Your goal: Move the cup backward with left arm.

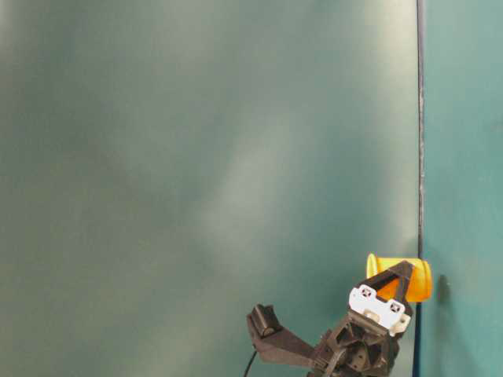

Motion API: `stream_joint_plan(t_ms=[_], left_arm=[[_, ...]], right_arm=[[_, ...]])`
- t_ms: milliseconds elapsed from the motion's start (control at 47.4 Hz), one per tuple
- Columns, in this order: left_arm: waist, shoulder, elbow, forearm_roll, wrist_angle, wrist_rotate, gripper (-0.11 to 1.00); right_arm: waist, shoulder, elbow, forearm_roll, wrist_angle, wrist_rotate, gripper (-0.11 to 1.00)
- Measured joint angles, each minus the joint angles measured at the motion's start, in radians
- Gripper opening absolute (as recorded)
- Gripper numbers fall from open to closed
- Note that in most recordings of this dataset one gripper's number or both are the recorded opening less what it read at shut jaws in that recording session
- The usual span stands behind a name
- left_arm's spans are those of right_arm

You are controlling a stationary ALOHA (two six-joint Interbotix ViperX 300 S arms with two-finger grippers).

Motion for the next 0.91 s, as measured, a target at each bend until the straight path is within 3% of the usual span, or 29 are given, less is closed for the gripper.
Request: stream_joint_plan(t_ms=[907], left_arm=[[0.008, 0.003, 0.000, 0.000, 0.000, 0.000, 0.64]], right_arm=[[-0.002, 0.000, 0.000, -0.002, 0.000, 0.002, 0.00]])
